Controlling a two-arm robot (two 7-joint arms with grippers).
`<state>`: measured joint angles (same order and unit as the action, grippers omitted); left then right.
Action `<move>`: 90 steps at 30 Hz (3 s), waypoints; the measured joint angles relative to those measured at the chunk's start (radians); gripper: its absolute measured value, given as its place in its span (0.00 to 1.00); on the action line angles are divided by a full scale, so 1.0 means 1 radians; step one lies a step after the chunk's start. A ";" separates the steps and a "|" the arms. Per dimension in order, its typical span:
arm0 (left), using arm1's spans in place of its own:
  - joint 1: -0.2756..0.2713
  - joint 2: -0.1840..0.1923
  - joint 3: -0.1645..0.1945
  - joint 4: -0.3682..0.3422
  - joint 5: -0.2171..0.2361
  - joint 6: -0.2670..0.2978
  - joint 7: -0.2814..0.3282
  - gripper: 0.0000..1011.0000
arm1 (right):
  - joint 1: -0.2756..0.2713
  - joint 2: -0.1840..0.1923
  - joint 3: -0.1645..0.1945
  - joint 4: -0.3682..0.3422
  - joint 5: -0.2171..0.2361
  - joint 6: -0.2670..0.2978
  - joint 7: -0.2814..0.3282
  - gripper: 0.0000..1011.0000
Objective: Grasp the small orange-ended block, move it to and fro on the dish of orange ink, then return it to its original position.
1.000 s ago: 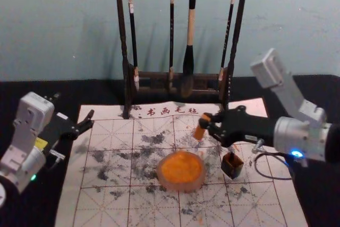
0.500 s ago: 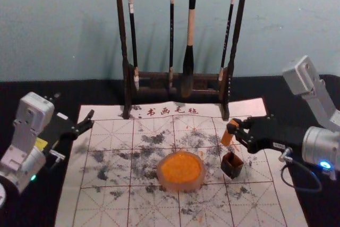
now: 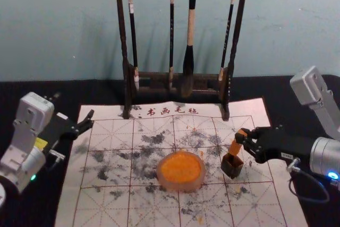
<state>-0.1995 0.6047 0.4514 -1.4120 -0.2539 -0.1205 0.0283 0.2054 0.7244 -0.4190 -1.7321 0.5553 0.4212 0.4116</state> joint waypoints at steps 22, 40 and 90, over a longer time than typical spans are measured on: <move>0.000 0.000 0.000 0.000 0.000 0.000 0.000 1.00 | -0.010 -0.016 -0.001 0.015 -0.010 0.026 -0.019 0.07; 0.000 0.000 0.000 0.000 0.000 0.000 0.000 1.00 | -0.010 -0.033 -0.016 0.036 -0.026 0.038 -0.015 0.07; 0.000 0.000 0.000 0.000 0.000 0.000 0.000 1.00 | 0.008 -0.065 -0.036 0.088 -0.070 0.045 -0.005 0.26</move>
<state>-0.1995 0.6047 0.4514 -1.4120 -0.2539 -0.1206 0.0283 0.2136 0.6592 -0.4548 -1.6441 0.4850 0.4662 0.4067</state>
